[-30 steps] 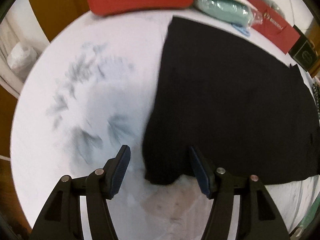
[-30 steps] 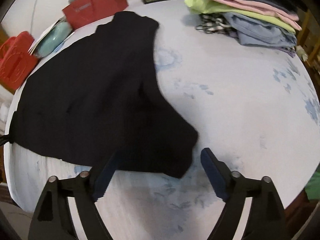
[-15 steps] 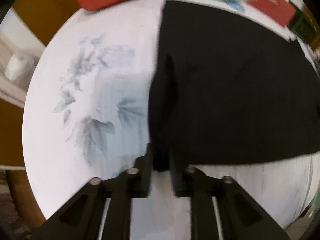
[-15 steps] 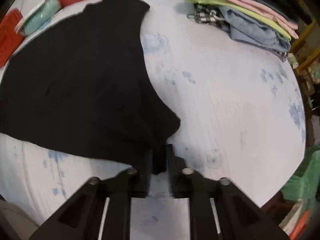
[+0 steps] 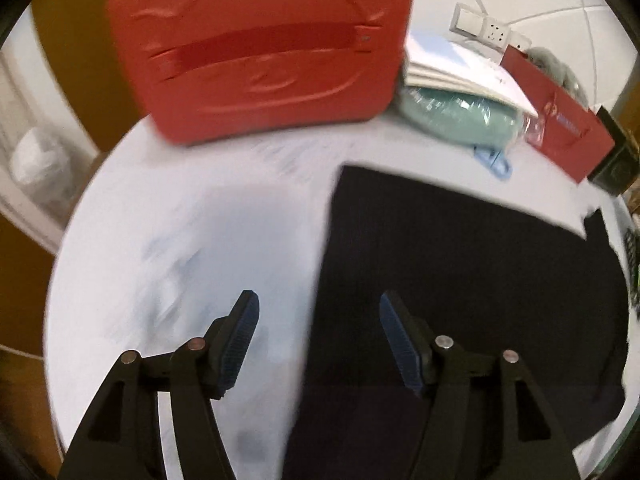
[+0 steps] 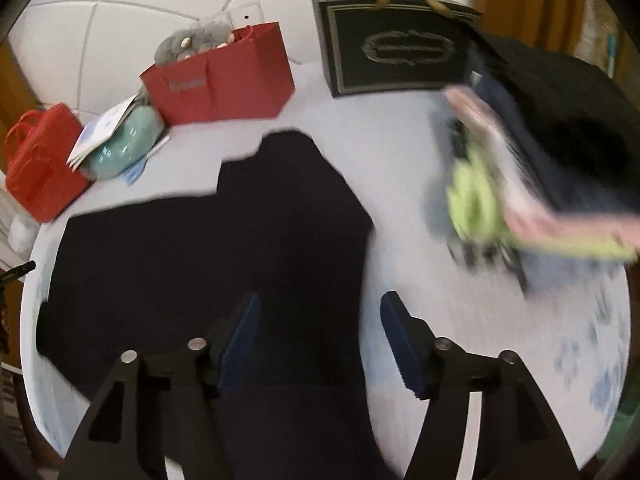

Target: Fold clothes

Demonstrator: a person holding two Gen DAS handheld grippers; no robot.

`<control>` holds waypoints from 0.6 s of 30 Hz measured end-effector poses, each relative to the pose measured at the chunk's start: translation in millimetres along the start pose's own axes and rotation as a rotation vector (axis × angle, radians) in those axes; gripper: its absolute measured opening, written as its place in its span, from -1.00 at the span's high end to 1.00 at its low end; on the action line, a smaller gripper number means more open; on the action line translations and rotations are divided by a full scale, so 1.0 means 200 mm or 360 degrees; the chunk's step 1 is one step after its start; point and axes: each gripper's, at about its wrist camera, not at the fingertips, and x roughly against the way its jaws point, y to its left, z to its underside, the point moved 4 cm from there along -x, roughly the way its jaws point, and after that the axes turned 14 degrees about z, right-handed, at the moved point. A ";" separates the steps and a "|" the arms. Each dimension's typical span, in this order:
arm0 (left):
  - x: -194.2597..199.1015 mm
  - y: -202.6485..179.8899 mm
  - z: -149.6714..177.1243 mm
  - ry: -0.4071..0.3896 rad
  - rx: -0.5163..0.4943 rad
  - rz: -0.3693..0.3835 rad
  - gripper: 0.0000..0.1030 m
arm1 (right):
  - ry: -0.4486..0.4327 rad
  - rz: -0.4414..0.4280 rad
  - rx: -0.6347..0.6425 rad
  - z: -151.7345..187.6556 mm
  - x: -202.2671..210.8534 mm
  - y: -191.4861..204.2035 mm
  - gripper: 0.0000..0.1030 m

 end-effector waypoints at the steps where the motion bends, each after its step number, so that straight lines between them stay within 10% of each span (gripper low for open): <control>1: -0.05 -0.04 -0.03 0.0005 -0.0006 0.0016 -0.25 | 0.0014 -0.0014 -0.0007 -0.07 -0.05 0.03 -0.44; 13: -0.56 -0.06 -0.34 0.0168 -0.0176 -0.0081 -0.25 | 0.0128 0.0007 0.0068 -0.57 -0.58 0.21 -0.66; 18: -0.60 -0.04 -0.35 0.0129 -0.0176 -0.0058 -0.56 | 0.0156 -0.0008 0.0131 -0.65 -0.72 0.31 -0.66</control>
